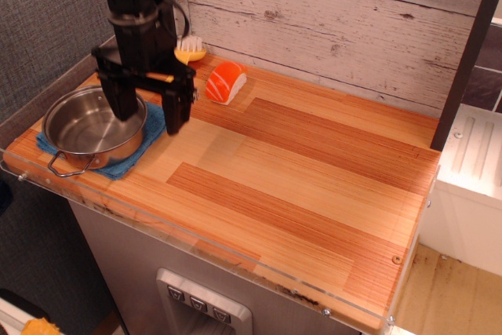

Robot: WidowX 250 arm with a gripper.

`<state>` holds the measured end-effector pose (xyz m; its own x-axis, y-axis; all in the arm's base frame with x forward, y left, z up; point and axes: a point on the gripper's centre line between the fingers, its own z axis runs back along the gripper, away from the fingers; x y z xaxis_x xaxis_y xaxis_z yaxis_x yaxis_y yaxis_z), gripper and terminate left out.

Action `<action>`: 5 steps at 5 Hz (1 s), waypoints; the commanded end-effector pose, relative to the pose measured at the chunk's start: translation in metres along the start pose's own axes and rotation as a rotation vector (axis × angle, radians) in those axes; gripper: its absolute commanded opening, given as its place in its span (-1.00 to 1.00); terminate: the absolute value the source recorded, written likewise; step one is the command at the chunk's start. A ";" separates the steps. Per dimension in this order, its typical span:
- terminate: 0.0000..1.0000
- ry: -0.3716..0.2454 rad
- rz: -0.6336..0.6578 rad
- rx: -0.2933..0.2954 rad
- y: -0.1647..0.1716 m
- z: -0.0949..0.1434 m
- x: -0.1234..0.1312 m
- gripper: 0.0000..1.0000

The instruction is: PICK UP THE VESSEL AND PUT ANOTHER SIDE OF THE TABLE

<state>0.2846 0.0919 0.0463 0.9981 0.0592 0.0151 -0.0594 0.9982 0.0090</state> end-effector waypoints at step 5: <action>-1.00 -0.023 0.005 0.071 0.009 -0.003 0.003 -1.00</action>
<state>0.2840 0.0990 0.0302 0.9977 0.0684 -0.0019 -0.0681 0.9952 0.0703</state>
